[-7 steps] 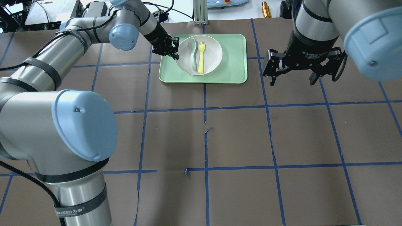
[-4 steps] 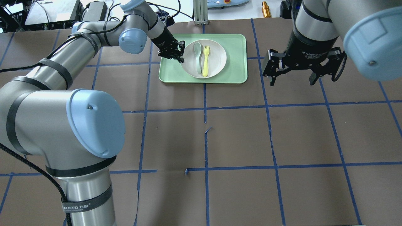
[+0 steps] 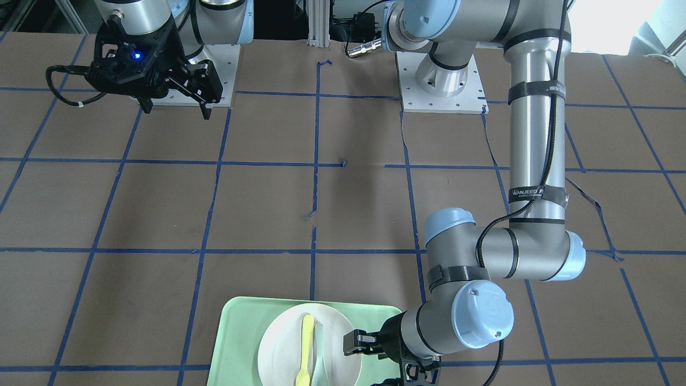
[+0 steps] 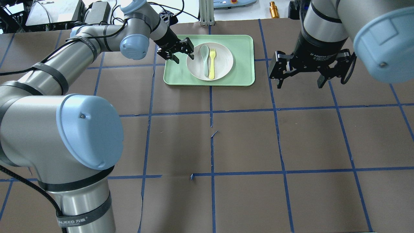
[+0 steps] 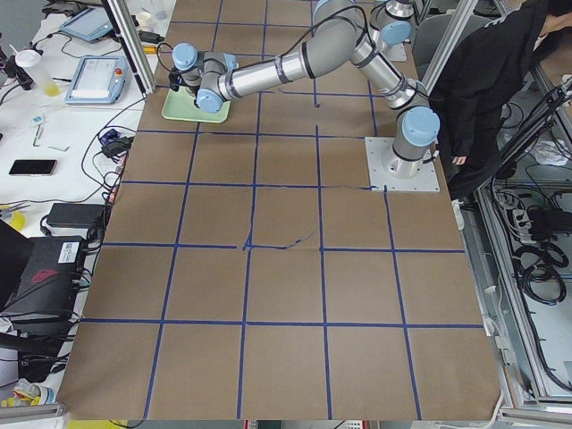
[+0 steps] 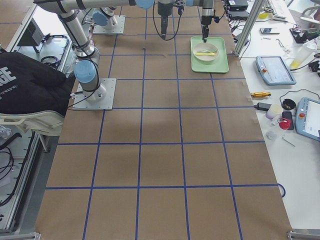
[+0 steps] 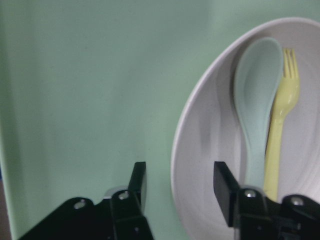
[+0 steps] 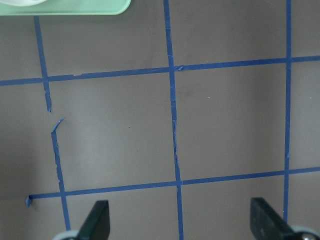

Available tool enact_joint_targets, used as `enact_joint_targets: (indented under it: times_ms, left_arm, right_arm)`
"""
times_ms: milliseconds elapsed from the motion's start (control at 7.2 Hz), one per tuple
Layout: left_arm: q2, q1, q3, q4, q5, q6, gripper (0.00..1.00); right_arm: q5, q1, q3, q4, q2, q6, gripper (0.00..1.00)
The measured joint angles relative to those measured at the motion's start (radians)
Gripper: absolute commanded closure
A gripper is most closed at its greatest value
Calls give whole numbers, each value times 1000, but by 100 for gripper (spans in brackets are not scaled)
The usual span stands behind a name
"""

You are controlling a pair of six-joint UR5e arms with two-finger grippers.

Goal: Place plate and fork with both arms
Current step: 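Open the left gripper and lift it away from the plate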

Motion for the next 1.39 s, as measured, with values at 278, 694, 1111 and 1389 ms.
enact_joint_targets:
  times_ms: [278,694,1111,1389]
  left_arm:
    - [178,47,-154,-63,80,2,0]
    - [504,70,-345,-290,269,-18,0]
    - [743,38,-376,-448,344,-118,0]
    - [807,14,-381,-475,377,-127,0]
  right_arm:
    - [3,0,0,0,0,-2,0]
    - [2,0,0,0,1,-2,0]
    - [-6,0,2,0,2,1,0]
    - [-6,0,16,-37,6,1,0]
